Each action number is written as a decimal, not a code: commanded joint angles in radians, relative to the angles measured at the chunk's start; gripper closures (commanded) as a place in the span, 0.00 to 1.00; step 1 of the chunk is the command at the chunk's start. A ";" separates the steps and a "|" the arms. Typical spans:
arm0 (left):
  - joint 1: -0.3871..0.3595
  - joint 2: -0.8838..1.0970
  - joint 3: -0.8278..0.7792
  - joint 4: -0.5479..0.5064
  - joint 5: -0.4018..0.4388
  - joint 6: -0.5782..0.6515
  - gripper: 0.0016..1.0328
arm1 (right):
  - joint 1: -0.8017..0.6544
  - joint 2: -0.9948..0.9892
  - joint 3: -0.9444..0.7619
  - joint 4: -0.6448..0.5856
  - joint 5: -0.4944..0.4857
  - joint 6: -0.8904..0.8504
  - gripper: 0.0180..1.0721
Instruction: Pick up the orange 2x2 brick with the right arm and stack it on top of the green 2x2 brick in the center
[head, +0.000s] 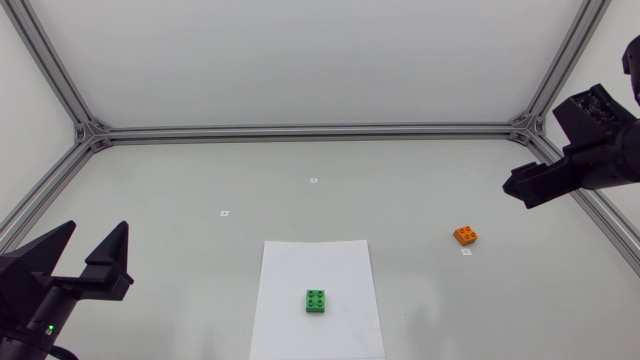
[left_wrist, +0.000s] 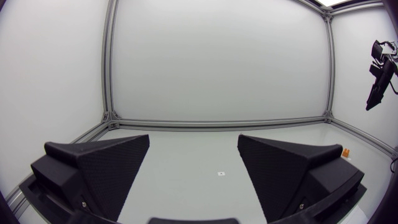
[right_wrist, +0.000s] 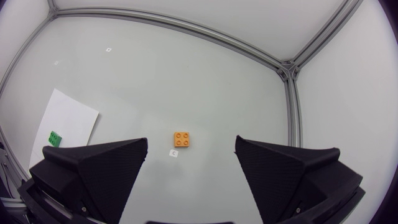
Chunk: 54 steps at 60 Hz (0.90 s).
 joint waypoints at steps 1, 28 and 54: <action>0.003 -0.008 -0.041 -0.015 0.004 0.013 0.04 | -0.013 0.075 0.039 -0.034 -0.029 -0.050 0.05; 0.003 -0.008 -0.041 -0.015 0.004 0.013 0.04 | -0.067 0.360 0.134 -0.070 -0.047 -0.090 0.05; 0.003 -0.008 -0.041 -0.013 0.004 0.013 0.04 | -0.038 0.632 0.230 -0.129 -0.020 -0.011 0.05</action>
